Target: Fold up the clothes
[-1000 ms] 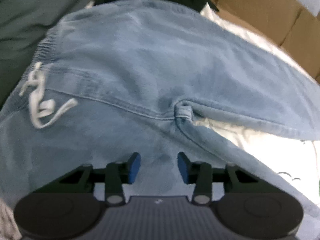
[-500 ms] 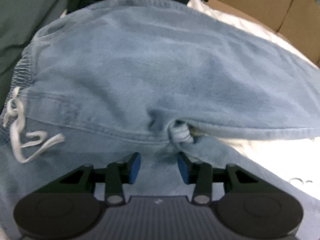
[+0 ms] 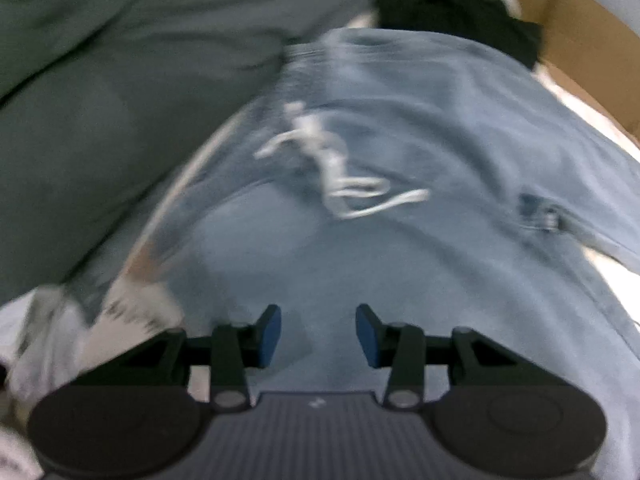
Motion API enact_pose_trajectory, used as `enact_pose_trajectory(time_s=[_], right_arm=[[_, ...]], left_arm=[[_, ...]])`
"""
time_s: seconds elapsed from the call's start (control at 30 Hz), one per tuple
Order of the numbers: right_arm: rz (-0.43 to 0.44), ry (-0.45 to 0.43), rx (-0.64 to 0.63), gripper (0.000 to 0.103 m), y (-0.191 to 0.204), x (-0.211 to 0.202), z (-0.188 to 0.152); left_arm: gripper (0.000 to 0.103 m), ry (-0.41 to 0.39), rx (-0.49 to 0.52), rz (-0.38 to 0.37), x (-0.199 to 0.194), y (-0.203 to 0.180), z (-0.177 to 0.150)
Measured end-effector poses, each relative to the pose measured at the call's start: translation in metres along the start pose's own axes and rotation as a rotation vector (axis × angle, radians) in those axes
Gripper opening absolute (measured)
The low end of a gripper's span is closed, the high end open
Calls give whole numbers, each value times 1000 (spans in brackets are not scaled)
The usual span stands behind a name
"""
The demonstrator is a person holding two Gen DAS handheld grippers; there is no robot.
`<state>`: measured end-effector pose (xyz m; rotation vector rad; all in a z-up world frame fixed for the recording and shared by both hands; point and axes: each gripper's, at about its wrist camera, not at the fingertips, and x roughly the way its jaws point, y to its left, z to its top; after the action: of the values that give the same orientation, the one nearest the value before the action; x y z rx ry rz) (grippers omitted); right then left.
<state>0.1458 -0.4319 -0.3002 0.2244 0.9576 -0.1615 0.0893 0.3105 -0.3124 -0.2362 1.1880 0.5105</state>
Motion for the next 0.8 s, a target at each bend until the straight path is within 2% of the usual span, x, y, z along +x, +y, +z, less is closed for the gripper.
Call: enact_pose_trajectory(time_s=[0.1, 0.13, 0.2, 0.27, 0.37, 0.5, 0.57, 0.67, 0.7, 0.77, 0.8], right_arm=[[35, 16, -78, 43, 19, 1, 9], [43, 18, -101, 43, 26, 2, 12], [62, 17, -131, 44, 36, 3, 17], [88, 16, -148, 48, 46, 5, 22], [108, 6, -195, 48, 63, 6, 29], [117, -5, -261, 49, 88, 8, 35], [133, 8, -280, 49, 98, 11, 38], [174, 55, -317, 49, 114, 18, 41], [188, 73, -332, 49, 120, 21, 42], [222, 112, -394, 49, 132, 25, 47], [239, 132, -434, 49, 138, 27, 50]], left_arm=[[42, 2, -82, 39, -3, 31, -8], [31, 0, -108, 44, -3, 40, -10], [16, 13, -144, 11, 0, 53, -13], [16, 9, -159, -17, 3, 58, -13], [16, -14, -144, -62, 5, 54, -11], [15, 23, -67, -122, 22, 32, -8], [18, 58, -17, -122, 37, 22, -9], [17, 92, 69, -35, 61, 16, -16], [16, 85, 63, -4, 66, 21, -16], [3, 70, 32, 51, 72, 33, -13], [3, 68, 2, 66, 74, 42, -11]])
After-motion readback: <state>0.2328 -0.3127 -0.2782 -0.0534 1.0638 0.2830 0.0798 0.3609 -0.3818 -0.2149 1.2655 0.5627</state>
